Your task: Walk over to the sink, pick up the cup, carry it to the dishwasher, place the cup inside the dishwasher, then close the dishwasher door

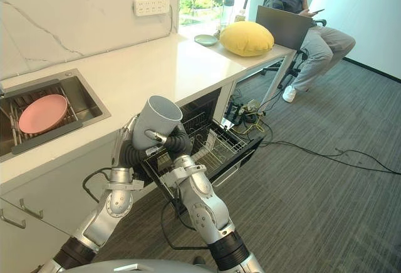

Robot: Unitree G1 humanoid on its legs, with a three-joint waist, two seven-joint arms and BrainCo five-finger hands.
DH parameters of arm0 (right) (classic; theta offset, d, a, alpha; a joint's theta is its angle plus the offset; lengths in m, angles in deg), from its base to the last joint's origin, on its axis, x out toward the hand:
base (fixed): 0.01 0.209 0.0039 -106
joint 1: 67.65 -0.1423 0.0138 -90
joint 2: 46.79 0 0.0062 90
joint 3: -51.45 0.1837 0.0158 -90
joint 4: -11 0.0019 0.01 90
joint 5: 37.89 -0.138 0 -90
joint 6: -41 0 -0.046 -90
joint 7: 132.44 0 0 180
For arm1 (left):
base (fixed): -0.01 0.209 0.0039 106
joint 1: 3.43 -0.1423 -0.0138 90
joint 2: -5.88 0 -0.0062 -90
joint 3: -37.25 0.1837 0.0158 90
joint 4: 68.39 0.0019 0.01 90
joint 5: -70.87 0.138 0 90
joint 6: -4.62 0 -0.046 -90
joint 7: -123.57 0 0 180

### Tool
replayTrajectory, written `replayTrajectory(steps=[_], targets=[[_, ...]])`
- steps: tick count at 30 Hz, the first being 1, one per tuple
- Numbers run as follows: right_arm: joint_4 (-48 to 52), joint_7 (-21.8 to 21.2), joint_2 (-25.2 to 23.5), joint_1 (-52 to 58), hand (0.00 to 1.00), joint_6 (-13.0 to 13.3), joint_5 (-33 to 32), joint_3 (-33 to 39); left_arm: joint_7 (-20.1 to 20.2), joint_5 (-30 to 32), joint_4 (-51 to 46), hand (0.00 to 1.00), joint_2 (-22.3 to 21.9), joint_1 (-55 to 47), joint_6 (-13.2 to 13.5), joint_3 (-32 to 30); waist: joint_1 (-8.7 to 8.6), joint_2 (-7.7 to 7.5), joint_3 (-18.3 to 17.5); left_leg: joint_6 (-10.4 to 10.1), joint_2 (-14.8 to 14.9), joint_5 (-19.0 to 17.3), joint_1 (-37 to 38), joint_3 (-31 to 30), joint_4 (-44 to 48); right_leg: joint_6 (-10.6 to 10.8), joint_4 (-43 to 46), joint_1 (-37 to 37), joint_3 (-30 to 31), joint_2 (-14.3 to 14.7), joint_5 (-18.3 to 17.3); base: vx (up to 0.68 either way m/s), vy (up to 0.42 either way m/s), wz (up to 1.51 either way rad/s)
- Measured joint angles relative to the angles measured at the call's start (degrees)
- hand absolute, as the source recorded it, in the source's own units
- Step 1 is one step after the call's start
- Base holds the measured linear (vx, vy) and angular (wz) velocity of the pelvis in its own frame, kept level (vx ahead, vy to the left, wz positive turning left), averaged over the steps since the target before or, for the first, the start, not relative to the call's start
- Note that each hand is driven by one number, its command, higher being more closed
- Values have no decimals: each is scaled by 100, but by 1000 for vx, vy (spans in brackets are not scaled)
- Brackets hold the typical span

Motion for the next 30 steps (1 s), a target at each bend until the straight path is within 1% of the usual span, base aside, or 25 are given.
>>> replayTrajectory(steps=[7, 13, 14, 19, 22, 27, 30], targets=[[-7, -13, 52, 0, 100, -11, 3, 3, -123, 1, 139, 100, 9, -1, -5, 62, -2, -2, -2, 0, -1, 0, -5, -5, -12, 3, -23, 5, -11, 0, 3, 0, 0, 0], [-9, -173, 216, 0, 100, -164, 0, 2, -217, 0, 175, 100, 11, -114, -4, 99, -33, -3, -11, -1, 0, 12, -20, -33, -19, 2, -30, 5, -69, -2, 2, -26, -21, 2], [-17, -228, 215, 0, 100, -174, 0, 0, -279, -2, 175, 0, 8, -138, -3, 107, -40, -6, -28, -3, 0, 17, -29, -51, -21, 2, -36, 5, -91, -2, 2, -25, -26, 7], [-51, -326, 213, 0, 100, -174, -5, 0, -322, -195, 174, 0, 6, -174, 1, 104, -31, -5, -64, -12, 5, 40, -50, -102, -29, 1, -45, 6, -124, -2, 2, -30, -27, 6], [-275, -491, 201, 1, 100, -173, -27, -17, -334, -326, 175, 0, -1, -293, -1, 98, -37, -8, -108, -13, 6, 42, -48, -86, -39, -2, -46, -5, -125, 0, 4, -36, -23, -2], [-296, -491, 190, 2, 100, -143, -207, -18, -347, -478, 167, 0, -38, -314, 14, 60, -32, -9, -113, -13, 3, 89, -7, -64, -133, -15, -56, -2, -122, 2, 14, -39, -21, -2], [-297, -474, 92, 55, 100, -68, -377, 55, -350, -546, 119, 0, -73, -314, 32, 31, -33, -7, -114, -16, 3, 108, 5, -69, -170, -7, -64, -1, -130, 8, 19, -21, -17, 1]])
